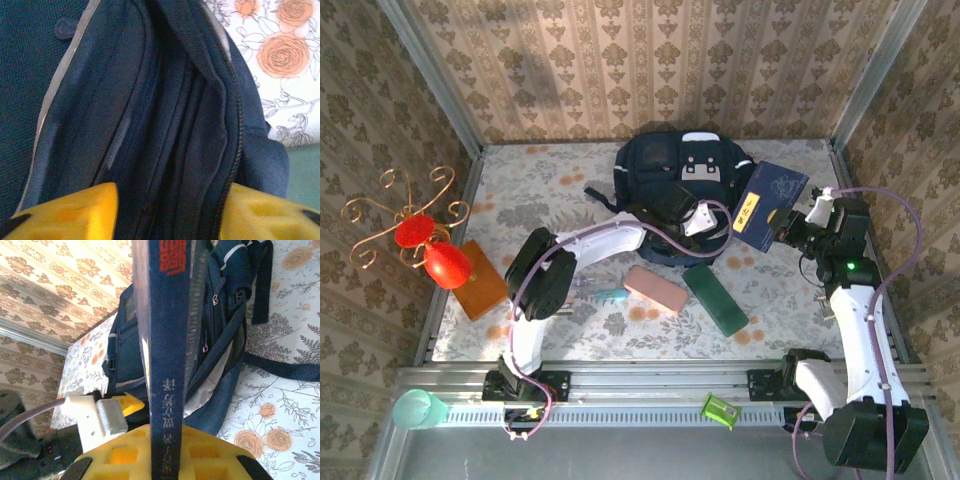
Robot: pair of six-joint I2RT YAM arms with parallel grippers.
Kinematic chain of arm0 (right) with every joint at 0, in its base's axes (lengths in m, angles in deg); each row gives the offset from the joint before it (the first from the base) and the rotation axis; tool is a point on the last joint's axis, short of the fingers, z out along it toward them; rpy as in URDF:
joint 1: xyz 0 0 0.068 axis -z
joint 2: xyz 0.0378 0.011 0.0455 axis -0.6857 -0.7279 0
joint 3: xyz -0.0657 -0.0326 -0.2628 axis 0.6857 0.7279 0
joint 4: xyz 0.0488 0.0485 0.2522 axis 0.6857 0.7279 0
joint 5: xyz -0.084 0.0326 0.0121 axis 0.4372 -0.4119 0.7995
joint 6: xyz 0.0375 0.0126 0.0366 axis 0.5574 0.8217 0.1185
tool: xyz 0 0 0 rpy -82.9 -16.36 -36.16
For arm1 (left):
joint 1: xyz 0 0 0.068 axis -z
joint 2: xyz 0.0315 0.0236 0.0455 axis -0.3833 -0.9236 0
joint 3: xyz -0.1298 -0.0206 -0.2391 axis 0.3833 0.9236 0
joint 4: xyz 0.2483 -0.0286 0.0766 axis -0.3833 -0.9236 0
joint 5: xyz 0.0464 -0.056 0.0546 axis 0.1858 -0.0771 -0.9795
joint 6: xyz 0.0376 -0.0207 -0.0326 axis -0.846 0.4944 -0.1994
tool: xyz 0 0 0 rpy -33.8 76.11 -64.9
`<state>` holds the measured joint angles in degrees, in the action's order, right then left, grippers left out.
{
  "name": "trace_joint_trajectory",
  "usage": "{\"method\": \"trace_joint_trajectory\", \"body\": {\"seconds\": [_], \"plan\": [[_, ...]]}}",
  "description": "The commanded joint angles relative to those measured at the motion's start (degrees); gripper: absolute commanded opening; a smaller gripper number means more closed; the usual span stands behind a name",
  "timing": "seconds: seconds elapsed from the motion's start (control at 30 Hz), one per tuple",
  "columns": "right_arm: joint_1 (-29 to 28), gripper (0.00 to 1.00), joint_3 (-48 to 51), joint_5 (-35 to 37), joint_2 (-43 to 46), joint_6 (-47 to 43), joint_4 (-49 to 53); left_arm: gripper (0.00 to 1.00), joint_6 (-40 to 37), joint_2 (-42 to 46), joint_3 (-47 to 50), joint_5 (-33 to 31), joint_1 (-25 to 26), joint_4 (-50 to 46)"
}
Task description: Pack books, pencil case, and school supplies into a backpack
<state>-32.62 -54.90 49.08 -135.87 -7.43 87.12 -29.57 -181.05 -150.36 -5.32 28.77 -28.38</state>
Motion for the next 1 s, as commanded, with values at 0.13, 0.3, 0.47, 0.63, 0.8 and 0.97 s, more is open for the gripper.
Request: {"method": "trace_joint_trajectory", "body": {"seconds": [0.13, 0.3, 0.47, 0.63, 0.8, 0.97], "plan": [[0.1, 0.0, 2.9, -4.6, 5.3, 0.2, 1.7, 0.16, -1.4, -1.6, -6.9, 1.0, -0.5, -4.9], [0.1, 0.0, 3.2, -6.6, 9.1, 0.6, 6.8, 0.0, -0.4, 1.2, -8.5, 1.8, -1.2, -5.6], [0.0, 0.0, 6.3, -12.8, 15.1, 8.3, 6.3, 0.0, 4.2, 5.9, -8.8, 1.9, -3.8, -2.4], [-0.9, 0.01, 10.8, -18.4, 19.2, 15.8, 2.9, 0.0, 7.0, 9.4, -9.5, 0.7, -4.6, 1.2], [-3.8, 0.01, 15.2, -20.6, 17.5, 19.6, -2.7, 0.0, 8.4, 10.2, -12.7, -2.7, -4.9, 2.1], [-12.9, 0.0, 17.2, -15.7, 6.5, 24.5, -15.2, 0.0, 7.5, 9.4, -18.2, -2.6, -5.5, 0.0]]}}
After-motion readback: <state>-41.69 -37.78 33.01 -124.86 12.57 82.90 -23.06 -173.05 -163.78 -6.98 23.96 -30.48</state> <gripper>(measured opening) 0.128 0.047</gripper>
